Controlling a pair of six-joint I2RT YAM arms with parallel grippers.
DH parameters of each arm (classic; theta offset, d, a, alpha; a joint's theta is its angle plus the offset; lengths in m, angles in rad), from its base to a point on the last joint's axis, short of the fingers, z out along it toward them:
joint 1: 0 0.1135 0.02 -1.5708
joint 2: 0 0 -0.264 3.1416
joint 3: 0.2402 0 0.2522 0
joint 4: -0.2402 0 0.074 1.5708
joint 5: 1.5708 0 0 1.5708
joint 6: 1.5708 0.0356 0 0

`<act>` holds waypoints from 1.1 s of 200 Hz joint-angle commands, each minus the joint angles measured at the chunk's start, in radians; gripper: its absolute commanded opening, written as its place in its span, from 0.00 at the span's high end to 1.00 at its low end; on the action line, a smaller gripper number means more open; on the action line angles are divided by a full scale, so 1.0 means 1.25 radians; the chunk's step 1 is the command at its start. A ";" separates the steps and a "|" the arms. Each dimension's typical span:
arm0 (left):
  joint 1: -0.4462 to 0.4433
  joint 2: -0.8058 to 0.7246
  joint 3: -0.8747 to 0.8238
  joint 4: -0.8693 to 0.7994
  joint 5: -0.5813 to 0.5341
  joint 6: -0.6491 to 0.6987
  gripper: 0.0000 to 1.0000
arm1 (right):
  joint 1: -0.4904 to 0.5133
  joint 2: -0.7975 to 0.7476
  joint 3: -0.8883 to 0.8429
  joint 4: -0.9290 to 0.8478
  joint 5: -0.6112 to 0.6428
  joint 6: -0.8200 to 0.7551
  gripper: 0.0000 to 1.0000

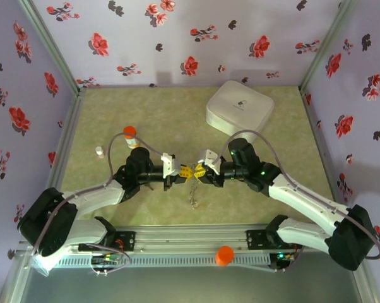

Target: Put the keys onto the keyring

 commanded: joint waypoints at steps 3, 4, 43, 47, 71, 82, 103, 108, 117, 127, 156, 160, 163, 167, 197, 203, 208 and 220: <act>0.007 0.003 -0.003 0.067 0.023 -0.025 1.00 | 0.000 0.012 0.001 0.015 -0.026 0.006 0.84; 0.007 0.003 -0.003 0.067 0.023 -0.025 1.00 | 0.000 0.012 0.002 0.015 -0.026 0.005 0.85; 0.008 0.005 0.001 0.054 0.022 -0.022 1.00 | 0.000 0.026 0.031 -0.029 -0.032 -0.037 1.00; 0.009 0.003 0.007 0.033 0.019 -0.014 0.97 | 0.000 0.028 0.037 -0.038 -0.032 -0.044 1.00; 0.007 -0.029 0.074 -0.226 0.011 0.128 0.91 | 0.010 0.045 0.086 -0.138 -0.012 -0.098 1.00; 0.007 -0.036 0.086 -0.283 0.008 0.168 0.92 | 0.019 0.055 0.116 -0.190 0.011 -0.129 1.00; 0.005 -0.037 0.093 -0.312 0.005 0.186 0.92 | 0.039 0.085 0.175 -0.284 0.054 -0.181 1.00; 0.007 -0.037 0.096 -0.317 0.005 0.188 0.92 | 0.046 0.095 0.190 -0.305 0.066 -0.192 1.00; 0.006 -0.036 0.101 -0.326 0.004 0.190 0.91 | 0.057 0.113 0.219 -0.341 0.088 -0.210 1.00; 0.006 -0.038 0.105 -0.333 0.002 0.193 0.88 | 0.072 0.133 0.246 -0.375 0.109 -0.222 1.00; 0.005 -0.040 0.105 -0.332 0.001 0.187 0.85 | 0.093 0.171 0.294 -0.414 0.136 -0.232 1.00; 0.006 -0.041 0.105 -0.332 0.001 0.185 0.85 | 0.094 0.172 0.297 -0.415 0.137 -0.233 1.00; 0.006 -0.041 0.105 -0.330 0.001 0.184 0.86 | 0.096 0.174 0.299 -0.415 0.137 -0.234 1.00; 0.006 -0.041 0.105 -0.328 0.001 0.182 0.88 | 0.097 0.177 0.301 -0.416 0.137 -0.234 1.00; 0.007 -0.045 0.094 -0.279 -0.016 0.155 1.00 | 0.082 0.157 0.283 -0.365 0.110 -0.185 0.91; 0.006 -0.046 0.086 -0.262 -0.018 0.147 1.00 | 0.066 0.141 0.265 -0.334 0.084 -0.161 0.79; 0.007 -0.048 0.080 -0.243 -0.020 0.138 1.00 | 0.048 0.124 0.244 -0.299 0.059 -0.132 0.70; 0.007 -0.052 0.061 -0.196 -0.029 0.121 1.00 | 0.008 0.078 0.184 -0.204 0.015 -0.073 0.62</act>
